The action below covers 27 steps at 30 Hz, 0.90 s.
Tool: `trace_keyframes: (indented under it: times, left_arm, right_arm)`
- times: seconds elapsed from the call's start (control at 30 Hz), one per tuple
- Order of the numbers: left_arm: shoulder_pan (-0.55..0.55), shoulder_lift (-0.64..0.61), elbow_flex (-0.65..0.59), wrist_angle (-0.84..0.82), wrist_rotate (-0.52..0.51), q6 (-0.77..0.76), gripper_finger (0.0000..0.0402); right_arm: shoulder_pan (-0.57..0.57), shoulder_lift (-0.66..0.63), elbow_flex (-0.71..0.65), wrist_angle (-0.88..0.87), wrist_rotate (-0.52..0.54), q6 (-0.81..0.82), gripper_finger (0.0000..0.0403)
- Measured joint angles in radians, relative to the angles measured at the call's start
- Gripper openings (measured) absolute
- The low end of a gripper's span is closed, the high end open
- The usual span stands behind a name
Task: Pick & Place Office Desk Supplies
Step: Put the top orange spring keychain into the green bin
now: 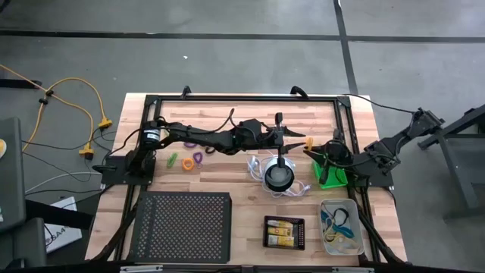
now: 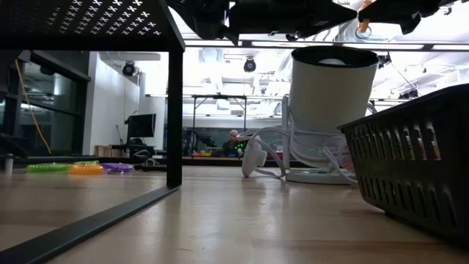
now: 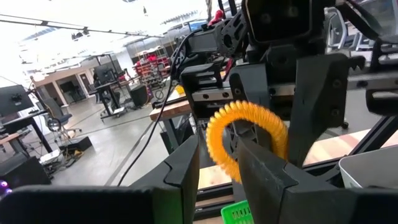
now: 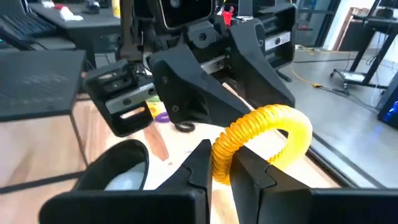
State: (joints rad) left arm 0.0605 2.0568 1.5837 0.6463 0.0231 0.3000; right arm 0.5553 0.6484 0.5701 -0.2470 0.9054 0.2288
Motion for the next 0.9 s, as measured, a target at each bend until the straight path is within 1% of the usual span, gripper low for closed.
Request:
trace_keyframes:
  times: [0.17,0.3,0.47,0.57,0.67,0.77,0.9]
  left_arm:
    - [0.0,0.0,0.0,-0.004,-0.001,0.0,0.0105]
    - [0.0,0.0,0.0,-0.007,-0.001,0.0,0.0105]
    - [0.0,0.0,0.0,-0.016,-0.001,0.0,0.0105]
    - [0.0,0.0,0.0,-0.019,-0.001,-0.001,0.0105]
    - [0.0,0.0,0.0,-0.019,-0.001,-0.001,0.0105]
    - [0.0,0.0,0.0,-0.019,-0.001,-0.001,0.0105]
    - [0.0,0.0,0.0,-0.018,-0.001,-0.002,0.0105]
  right_arm:
    - [0.053,-0.036,0.0,-0.118,0.03,0.123,0.0029]
    - [0.079,-0.056,0.0,-0.303,0.022,0.336,0.0029]
    - [0.086,-0.062,0.0,-0.574,-0.07,0.675,0.0029]
    - [0.086,-0.062,0.0,-0.717,-0.154,0.862,0.0029]
    - [0.086,-0.061,0.0,-0.808,-0.254,1.011,0.0028]
    - [0.086,-0.06,0.0,-0.852,-0.33,1.09,0.0029]
    - [0.086,-0.06,0.0,-0.859,-0.363,1.115,0.0029]
